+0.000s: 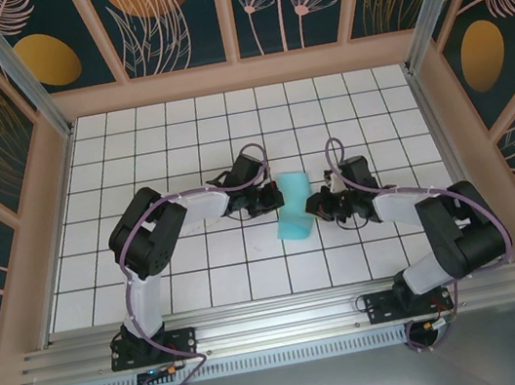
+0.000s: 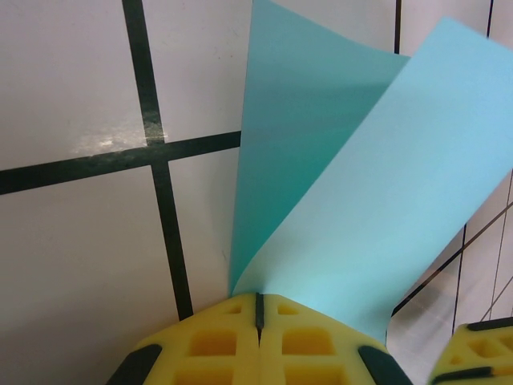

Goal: Fold a paper plane with a square sheet of paper (pick it up from the middle)
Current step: Fold the square sheet of paper in half at the center of the table.

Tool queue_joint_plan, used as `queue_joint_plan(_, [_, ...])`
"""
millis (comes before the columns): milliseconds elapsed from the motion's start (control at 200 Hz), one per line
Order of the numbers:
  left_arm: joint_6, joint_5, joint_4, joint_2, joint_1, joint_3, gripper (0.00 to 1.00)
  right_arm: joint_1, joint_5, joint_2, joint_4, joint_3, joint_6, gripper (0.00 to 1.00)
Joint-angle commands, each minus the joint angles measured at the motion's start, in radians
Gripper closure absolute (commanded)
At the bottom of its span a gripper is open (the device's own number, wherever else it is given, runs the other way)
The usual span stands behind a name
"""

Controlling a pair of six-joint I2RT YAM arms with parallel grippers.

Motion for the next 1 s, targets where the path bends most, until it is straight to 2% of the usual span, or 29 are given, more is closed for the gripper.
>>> queue_joint_plan(0, [0.024, -0.045, -0.082, 0.040, -0.007, -0.013, 1.00, -0.002, -0.040, 0.049, 0.036, -0.036, 0.010, 0.87])
queue_joint_plan(180, [0.024, -0.046, -0.082, 0.042, -0.006, -0.013, 1.00, -0.001, 0.000, 0.095, 0.012, -0.045, -0.017, 0.88])
queue_joint_plan(530, [0.025, -0.049, -0.080, 0.037, -0.007, -0.021, 1.00, 0.034, -0.026, -0.030, -0.022, -0.013, 0.005, 0.88])
queue_joint_plan(836, [0.024, -0.047, -0.075, 0.036, -0.006, -0.022, 1.00, 0.056, 0.001, 0.055, -0.011, -0.054, 0.008, 0.88])
queue_joint_plan(996, [0.024, -0.051, -0.071, 0.036, -0.007, -0.028, 1.00, 0.054, 0.027, 0.035, -0.047, -0.031, -0.008, 0.88])
